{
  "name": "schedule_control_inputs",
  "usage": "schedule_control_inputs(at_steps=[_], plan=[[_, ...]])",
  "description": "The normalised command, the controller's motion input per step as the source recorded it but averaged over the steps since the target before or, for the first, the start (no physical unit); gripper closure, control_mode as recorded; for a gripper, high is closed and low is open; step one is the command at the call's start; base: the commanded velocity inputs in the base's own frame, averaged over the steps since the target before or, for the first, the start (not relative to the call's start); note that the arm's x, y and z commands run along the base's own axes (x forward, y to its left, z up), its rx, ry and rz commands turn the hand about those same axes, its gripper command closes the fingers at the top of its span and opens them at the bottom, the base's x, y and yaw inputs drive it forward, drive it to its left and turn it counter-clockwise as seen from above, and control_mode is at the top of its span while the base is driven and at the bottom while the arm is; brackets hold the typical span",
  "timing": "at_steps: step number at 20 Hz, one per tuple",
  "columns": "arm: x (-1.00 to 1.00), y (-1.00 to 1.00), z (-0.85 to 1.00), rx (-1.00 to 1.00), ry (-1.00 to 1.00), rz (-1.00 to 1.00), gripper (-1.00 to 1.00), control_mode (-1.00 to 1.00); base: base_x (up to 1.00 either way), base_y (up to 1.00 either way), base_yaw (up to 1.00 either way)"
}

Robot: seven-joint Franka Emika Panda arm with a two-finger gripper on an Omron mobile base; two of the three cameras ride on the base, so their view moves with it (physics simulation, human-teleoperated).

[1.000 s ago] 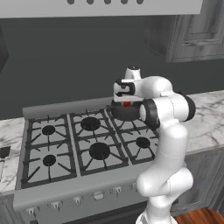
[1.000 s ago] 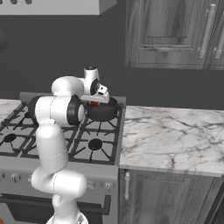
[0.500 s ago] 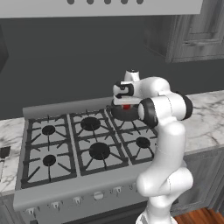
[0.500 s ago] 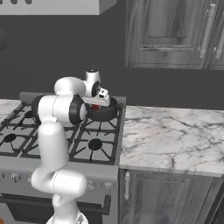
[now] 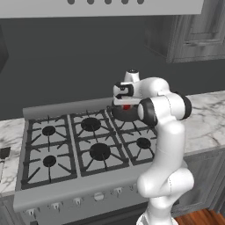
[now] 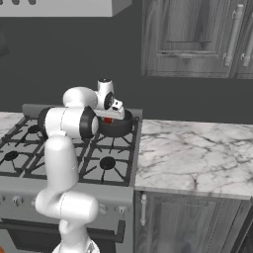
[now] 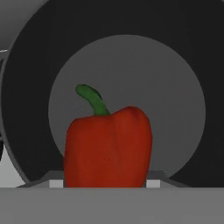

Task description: Put the bell pepper and sweet potato in the pot. Retrieve the spatula and lightly stir the vegetables in the pot.

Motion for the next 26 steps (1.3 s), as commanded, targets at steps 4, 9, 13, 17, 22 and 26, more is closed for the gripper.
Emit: schedule_control_inputs(at_steps=[4,9,13,17,22,26], plan=[[0.0,0.0,0.0,0.0,0.0,0.0,1.0,-1.0,0.0,0.0,0.0],[0.0,0.0,0.0,0.0,0.0,0.0,-1.0,-1.0,0.0,0.0,0.0],[0.0,0.0,0.0,0.0,0.0,0.0,-1.0,-1.0,0.0,0.0,0.0],[-0.08,0.0,0.0,0.0,0.0,0.0,-1.0,-1.0,0.0,0.0,0.0],[-0.46,0.0,0.08,0.0,-0.01,0.0,-1.0,-1.0,0.0,0.0,0.0],[-0.94,0.0,0.27,0.0,-0.08,0.0,-1.0,-1.0,0.0,0.0,0.0]])
